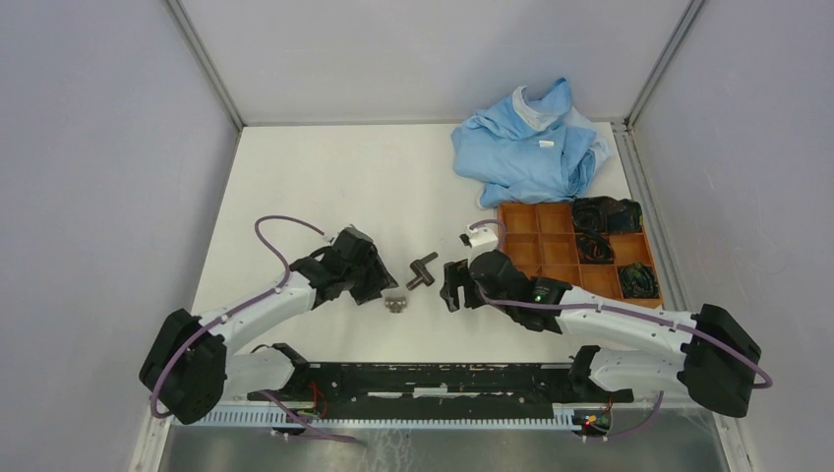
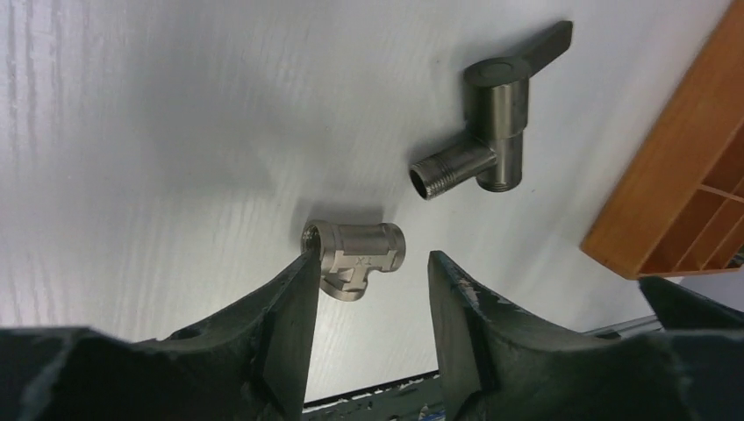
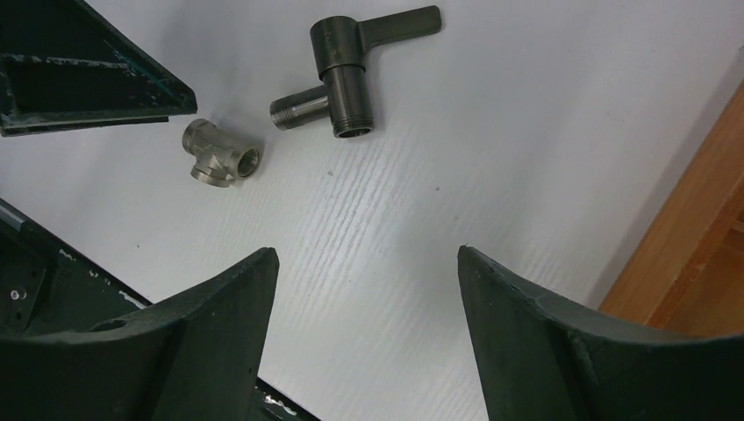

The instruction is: Install the water faucets

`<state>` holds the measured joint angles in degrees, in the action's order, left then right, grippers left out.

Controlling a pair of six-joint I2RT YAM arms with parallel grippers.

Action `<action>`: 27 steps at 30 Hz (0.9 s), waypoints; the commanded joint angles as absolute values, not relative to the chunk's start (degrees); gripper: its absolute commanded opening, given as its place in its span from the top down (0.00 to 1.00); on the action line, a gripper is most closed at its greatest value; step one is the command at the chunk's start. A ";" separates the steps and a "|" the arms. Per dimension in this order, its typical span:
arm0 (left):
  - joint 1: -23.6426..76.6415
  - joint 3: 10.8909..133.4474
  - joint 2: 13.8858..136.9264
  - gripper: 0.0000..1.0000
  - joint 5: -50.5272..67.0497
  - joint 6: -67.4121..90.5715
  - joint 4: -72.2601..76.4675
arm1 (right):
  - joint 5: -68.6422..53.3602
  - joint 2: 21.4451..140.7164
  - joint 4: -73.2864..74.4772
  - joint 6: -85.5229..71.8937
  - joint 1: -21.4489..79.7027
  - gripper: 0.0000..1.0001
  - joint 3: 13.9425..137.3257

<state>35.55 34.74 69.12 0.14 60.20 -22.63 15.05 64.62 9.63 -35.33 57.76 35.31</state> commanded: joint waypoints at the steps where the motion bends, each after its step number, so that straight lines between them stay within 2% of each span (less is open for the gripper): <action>1: 35.79 39.16 65.18 0.39 -4.33 65.95 -27.09 | 18.33 67.62 9.63 -37.03 60.15 0.19 40.09; 3: 35.27 41.91 64.07 0.32 -6.98 64.09 -31.53 | 17.26 69.51 11.00 -39.18 61.02 0.17 41.85; 5: 33.10 44.25 62.98 0.30 -8.74 61.96 -35.48 | 15.40 71.88 11.38 -41.00 62.28 0.17 43.64; 8: 25.99 46.18 60.66 0.26 -6.97 58.15 -38.40 | 19.48 76.48 14.78 -46.39 66.59 0.17 48.08; 11: 16.62 48.14 59.49 0.24 -4.27 53.45 -41.16 | 18.92 81.18 14.68 -53.40 68.95 0.19 51.22; 14: 11.58 51.98 59.54 0.22 -4.16 50.54 -44.29 | 18.66 87.71 18.63 -57.92 70.57 0.23 57.33; 19: 6.94 55.90 60.61 0.19 -2.64 47.67 -46.01 | 18.31 96.20 22.00 -61.54 74.27 0.25 64.81; 23: 5.48 55.72 61.08 0.19 -0.58 47.22 -45.18 | 17.72 101.20 25.19 -65.39 74.53 0.32 68.22; 27: 5.18 54.35 60.60 0.19 -0.26 47.20 -44.22 | 20.09 104.68 27.80 -66.03 74.53 0.33 71.62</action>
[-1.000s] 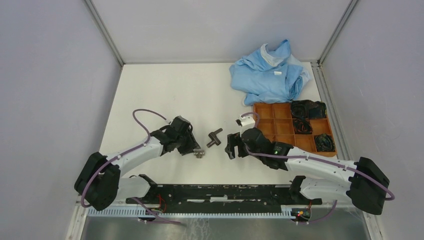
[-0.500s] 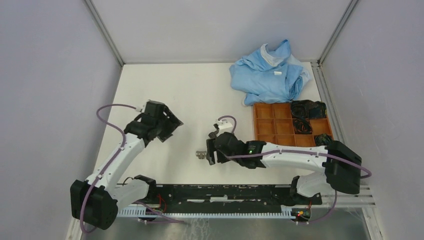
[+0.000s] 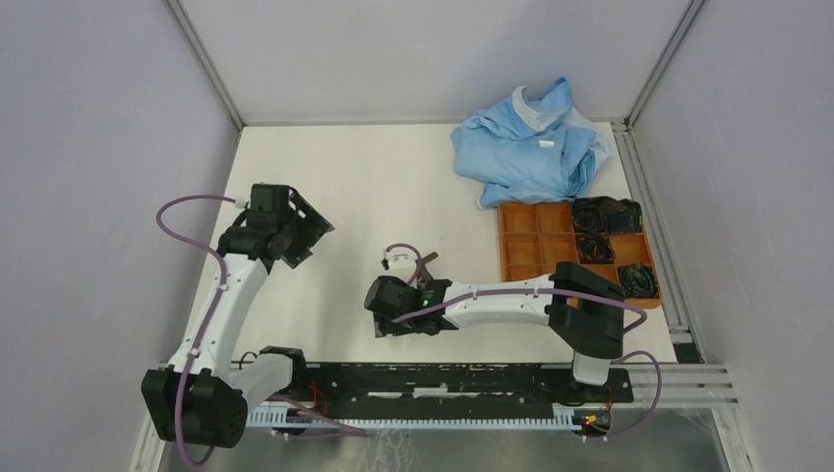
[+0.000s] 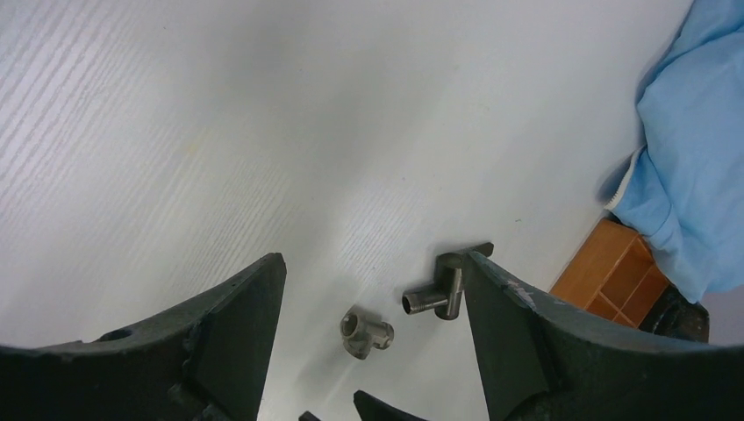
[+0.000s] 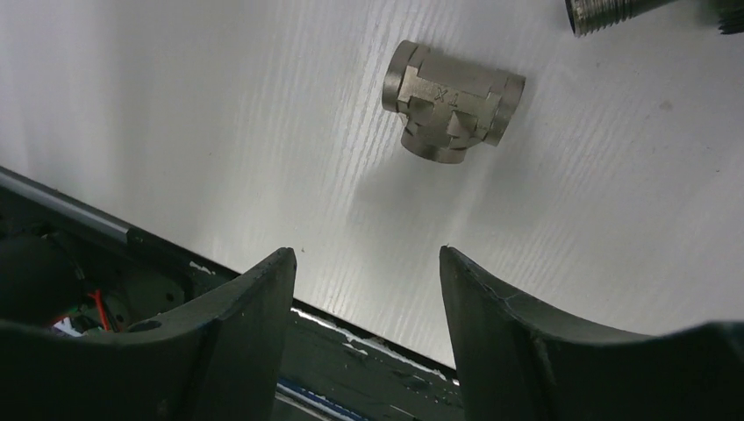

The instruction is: Install the water faucets

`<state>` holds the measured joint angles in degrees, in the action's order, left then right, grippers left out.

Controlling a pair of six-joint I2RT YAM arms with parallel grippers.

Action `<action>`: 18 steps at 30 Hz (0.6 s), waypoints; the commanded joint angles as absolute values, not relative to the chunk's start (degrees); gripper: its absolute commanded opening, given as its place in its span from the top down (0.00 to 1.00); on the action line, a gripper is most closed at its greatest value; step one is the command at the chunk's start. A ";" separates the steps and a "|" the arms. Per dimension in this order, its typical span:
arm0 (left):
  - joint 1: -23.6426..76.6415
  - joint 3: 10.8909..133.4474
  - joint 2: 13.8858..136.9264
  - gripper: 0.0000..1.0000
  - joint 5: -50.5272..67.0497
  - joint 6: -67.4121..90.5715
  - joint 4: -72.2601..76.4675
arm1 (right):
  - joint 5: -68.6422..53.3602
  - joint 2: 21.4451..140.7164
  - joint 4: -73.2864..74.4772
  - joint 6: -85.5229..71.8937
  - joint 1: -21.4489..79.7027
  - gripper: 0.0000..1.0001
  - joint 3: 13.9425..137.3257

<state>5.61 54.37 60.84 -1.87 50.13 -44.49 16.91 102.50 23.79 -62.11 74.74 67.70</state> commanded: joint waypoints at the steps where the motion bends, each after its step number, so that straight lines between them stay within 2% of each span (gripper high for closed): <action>1: 5.12 53.84 60.45 0.19 -0.26 47.20 -44.06 | 20.90 105.15 27.98 -66.21 74.47 0.33 71.93; 6: 4.92 52.62 59.79 0.19 1.49 47.07 -43.36 | 25.76 108.76 32.75 -67.29 74.27 0.33 76.45; 12: 4.64 51.63 59.41 0.19 1.66 46.59 -42.99 | 25.48 111.50 32.53 -67.87 73.18 0.38 77.97; 18: 4.35 50.46 59.51 0.19 2.35 46.22 -42.27 | 26.04 112.74 33.89 -68.38 72.42 0.38 78.11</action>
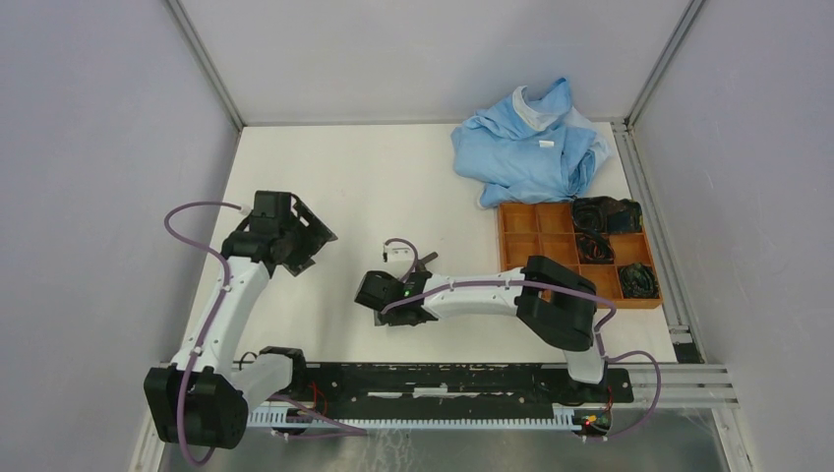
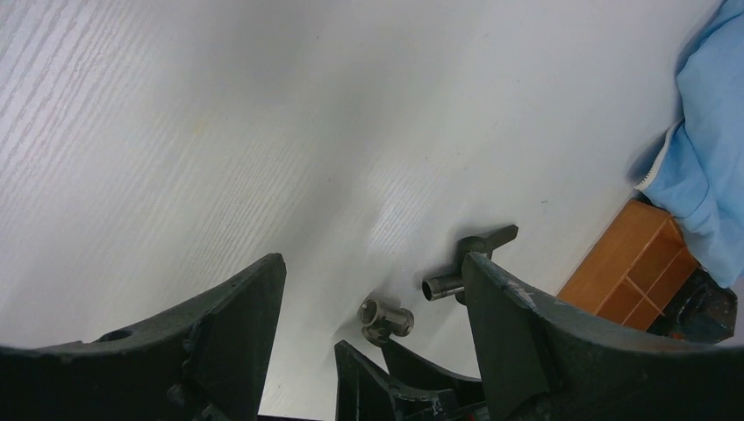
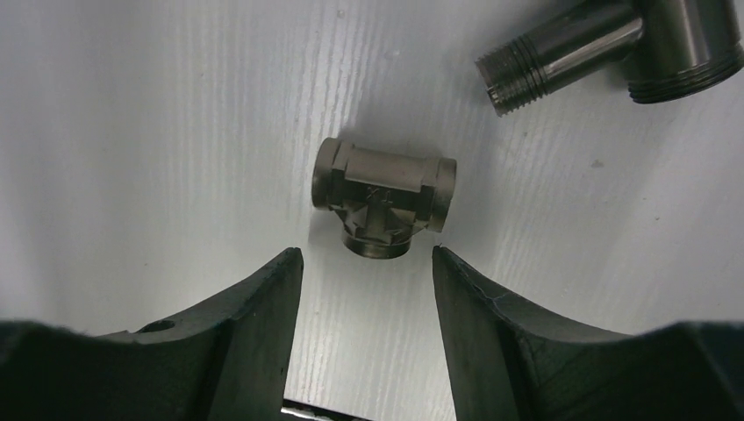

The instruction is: Install the water faucets

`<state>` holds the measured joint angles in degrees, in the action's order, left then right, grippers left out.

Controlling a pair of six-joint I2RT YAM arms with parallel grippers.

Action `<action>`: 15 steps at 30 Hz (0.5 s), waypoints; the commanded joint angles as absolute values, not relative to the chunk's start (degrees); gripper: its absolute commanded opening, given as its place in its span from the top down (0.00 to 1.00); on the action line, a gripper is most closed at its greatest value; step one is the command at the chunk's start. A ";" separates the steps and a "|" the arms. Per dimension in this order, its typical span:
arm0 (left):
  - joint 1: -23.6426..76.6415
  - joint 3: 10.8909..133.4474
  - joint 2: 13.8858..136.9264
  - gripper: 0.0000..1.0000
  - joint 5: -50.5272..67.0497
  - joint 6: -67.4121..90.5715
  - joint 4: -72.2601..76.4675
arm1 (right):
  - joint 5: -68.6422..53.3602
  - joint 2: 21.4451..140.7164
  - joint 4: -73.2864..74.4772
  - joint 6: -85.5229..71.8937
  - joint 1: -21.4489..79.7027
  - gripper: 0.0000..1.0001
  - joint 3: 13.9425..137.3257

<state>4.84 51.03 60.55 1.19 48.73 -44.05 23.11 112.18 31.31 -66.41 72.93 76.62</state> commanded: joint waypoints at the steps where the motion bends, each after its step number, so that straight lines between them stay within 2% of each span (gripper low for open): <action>1: 4.26 50.33 59.54 0.19 2.29 46.03 -42.26 | 26.15 112.89 33.75 -68.42 72.41 0.38 77.80; 6: 4.03 49.86 59.59 0.19 2.46 45.50 -42.28 | 26.88 114.09 33.36 -68.04 71.83 0.41 77.85; 11: 3.78 49.59 60.00 0.19 2.61 45.02 -42.06 | 26.54 114.95 33.16 -67.79 71.43 0.53 78.31; 15: 3.69 49.16 60.46 0.19 2.98 44.96 -41.66 | 27.16 115.09 33.24 -67.61 71.41 0.58 78.72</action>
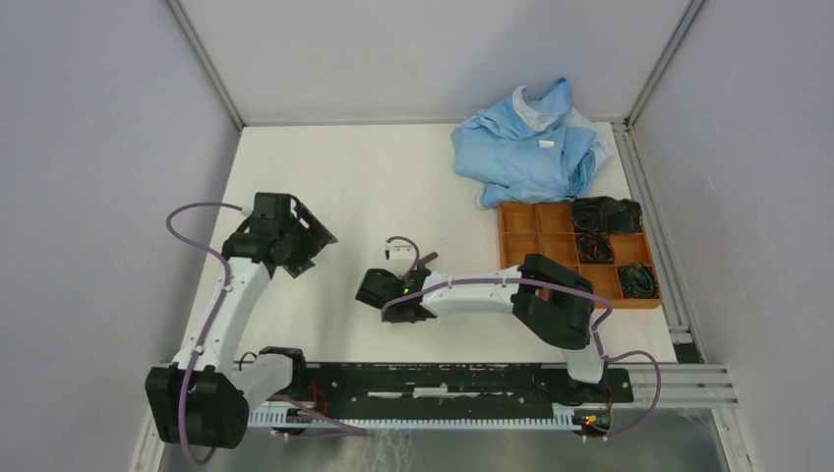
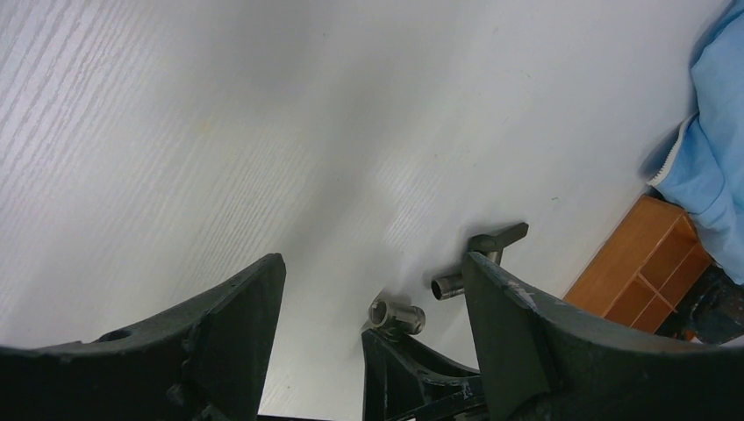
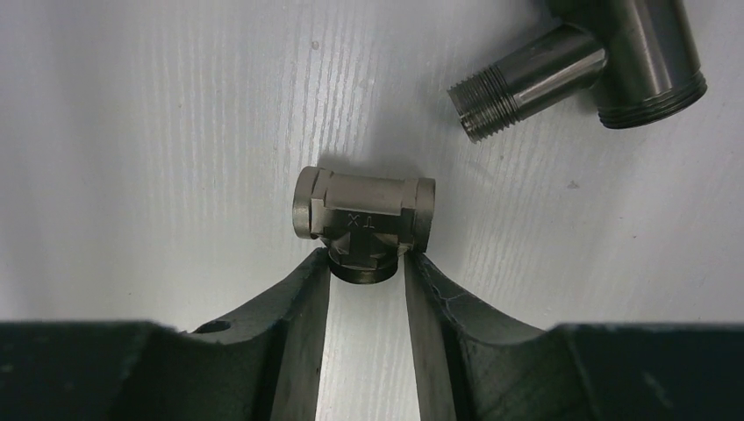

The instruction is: Install the water faucets

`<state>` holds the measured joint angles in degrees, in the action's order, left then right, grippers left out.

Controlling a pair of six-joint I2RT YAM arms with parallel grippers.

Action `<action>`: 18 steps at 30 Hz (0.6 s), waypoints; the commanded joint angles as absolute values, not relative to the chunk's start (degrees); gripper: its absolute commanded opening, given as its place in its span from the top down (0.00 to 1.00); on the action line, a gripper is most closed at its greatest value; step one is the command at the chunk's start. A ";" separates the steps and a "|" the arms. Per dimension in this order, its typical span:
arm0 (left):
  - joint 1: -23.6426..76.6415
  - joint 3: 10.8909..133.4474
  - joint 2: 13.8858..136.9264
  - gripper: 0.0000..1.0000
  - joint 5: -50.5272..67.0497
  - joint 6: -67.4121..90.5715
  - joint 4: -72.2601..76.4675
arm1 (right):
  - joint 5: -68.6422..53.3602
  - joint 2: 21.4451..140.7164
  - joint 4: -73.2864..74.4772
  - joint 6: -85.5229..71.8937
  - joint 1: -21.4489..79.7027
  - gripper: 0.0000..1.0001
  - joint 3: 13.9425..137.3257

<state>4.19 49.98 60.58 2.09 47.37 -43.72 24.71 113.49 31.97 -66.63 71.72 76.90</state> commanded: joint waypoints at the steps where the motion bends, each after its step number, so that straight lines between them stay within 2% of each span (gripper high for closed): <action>1: 3.77 49.01 60.54 0.19 2.98 44.94 -41.54 | 27.29 115.16 33.31 -67.43 71.37 0.60 78.91; 3: 3.70 48.64 60.56 0.18 2.99 44.70 -41.41 | 26.94 115.29 33.17 -67.26 71.28 0.64 78.76; 5: 3.65 48.39 60.66 0.18 3.27 44.16 -41.19 | 25.74 114.98 32.10 -66.71 71.11 0.72 78.14; 7: 3.33 48.41 61.09 0.18 4.11 43.04 -41.13 | 23.99 114.08 29.56 -64.33 70.94 0.87 77.03; 10: 2.31 48.74 62.24 0.18 8.51 40.46 -40.90 | 17.33 112.12 21.37 -56.80 69.68 1.00 73.80; 18: 1.82 49.62 59.44 0.14 23.73 30.89 -40.86 | 2.51 97.82 -10.04 -40.67 66.28 1.00 55.14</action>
<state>2.00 48.42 62.39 13.67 38.65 -42.70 12.27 104.97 8.32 -49.76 68.38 60.77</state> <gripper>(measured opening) 0.855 0.346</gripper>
